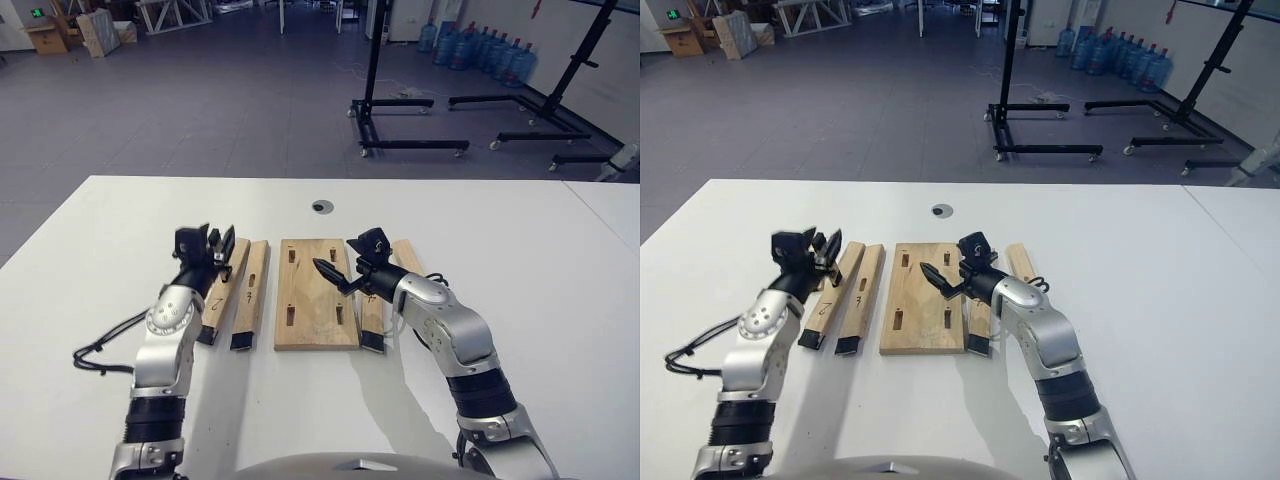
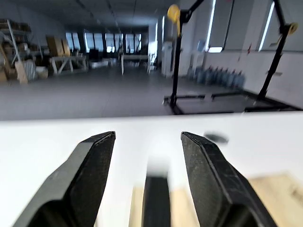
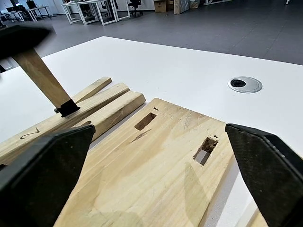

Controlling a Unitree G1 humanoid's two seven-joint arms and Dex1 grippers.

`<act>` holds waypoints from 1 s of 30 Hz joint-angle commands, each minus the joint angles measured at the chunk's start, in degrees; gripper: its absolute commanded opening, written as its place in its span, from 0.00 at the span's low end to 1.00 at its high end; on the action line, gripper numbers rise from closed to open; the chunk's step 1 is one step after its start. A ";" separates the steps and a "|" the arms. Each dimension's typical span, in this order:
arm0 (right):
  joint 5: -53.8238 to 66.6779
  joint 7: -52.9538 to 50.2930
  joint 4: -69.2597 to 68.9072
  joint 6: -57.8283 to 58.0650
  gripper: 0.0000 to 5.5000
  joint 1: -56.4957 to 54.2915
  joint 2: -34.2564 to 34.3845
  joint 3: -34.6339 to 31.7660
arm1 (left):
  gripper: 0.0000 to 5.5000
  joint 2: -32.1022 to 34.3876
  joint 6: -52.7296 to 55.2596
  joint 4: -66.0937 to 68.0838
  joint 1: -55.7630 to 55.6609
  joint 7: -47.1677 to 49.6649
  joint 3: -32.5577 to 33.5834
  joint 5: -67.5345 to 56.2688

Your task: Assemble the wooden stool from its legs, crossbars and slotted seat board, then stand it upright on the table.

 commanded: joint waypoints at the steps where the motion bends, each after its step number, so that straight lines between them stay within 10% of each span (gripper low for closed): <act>1: -0.37 -0.14 0.00 -0.35 0.92 -0.08 0.17 -0.02 | 0.46 3.39 13.98 -13.33 -8.69 2.04 2.08 -3.22; 10: -0.87 -0.12 0.43 -0.72 0.92 -0.60 0.84 0.19 | 0.46 7.72 40.83 -10.27 -34.76 6.92 2.18 -6.30; 23: -0.95 -0.12 0.77 -0.88 0.92 1.35 0.90 -0.16 | 0.46 5.07 14.98 16.99 -8.37 2.84 -7.91 3.77; 30: -0.56 -0.21 0.05 -0.54 0.92 -0.16 0.77 -1.28 | 0.46 4.68 23.20 -8.04 -25.36 7.43 4.79 -5.83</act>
